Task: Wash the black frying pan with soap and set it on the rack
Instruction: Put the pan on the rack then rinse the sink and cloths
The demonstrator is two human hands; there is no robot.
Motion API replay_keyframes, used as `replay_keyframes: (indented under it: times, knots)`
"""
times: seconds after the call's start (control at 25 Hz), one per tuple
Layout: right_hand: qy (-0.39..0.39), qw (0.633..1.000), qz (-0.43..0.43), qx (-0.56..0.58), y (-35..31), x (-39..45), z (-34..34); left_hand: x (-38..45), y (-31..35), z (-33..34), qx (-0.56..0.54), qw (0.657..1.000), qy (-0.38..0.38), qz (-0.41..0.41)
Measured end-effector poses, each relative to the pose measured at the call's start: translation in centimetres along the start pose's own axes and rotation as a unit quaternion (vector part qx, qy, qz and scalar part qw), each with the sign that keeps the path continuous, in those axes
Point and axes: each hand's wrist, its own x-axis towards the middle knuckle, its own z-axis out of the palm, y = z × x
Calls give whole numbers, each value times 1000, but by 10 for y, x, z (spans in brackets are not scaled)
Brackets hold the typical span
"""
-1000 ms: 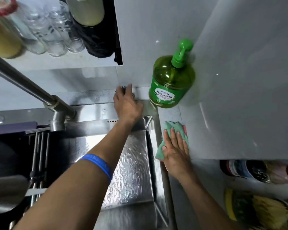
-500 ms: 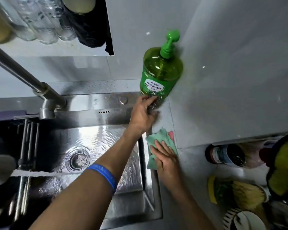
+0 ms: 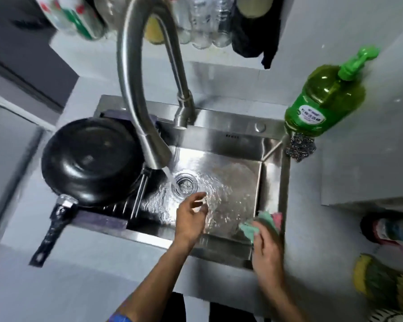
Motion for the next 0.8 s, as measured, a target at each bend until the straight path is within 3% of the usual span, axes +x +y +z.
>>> replay_keyframes:
  times: [0.08,0.16,0.24,0.32,0.36,0.48,0.56,0.64,0.72,0.76,0.8]
  knots:
    - [-20,971,148,188,-48,2,31,-2,-3,-56,-35,995,92,-24]
    - [-47,886,246,390,-98,12,59,-3,19,-102,-52,988,143,33]
    - [-105,779,336,519,-150,24,76,-7,51,-127,-25,981,85,171]
    - [-164,725,385,547,-187,33,87,-11,81,-133,34,959,-28,280]
    - [-185,720,385,547,-197,35,92,-12,88,-133,67,949,-68,301]
    - [-148,773,354,506,-224,43,111,-2,74,-143,149,926,-140,316]
    - [-107,790,372,475,-242,51,112,5,54,-151,146,946,-116,264]
    - [-93,780,388,482,-256,58,107,13,47,-153,199,955,-86,202]
    - [-53,777,395,487,-255,67,102,22,49,-147,323,904,-178,215]
    - [-27,785,399,474,-254,71,100,27,53,-142,295,905,-218,215]
    - [-12,785,399,474,-251,71,101,29,60,-138,216,931,-223,190]
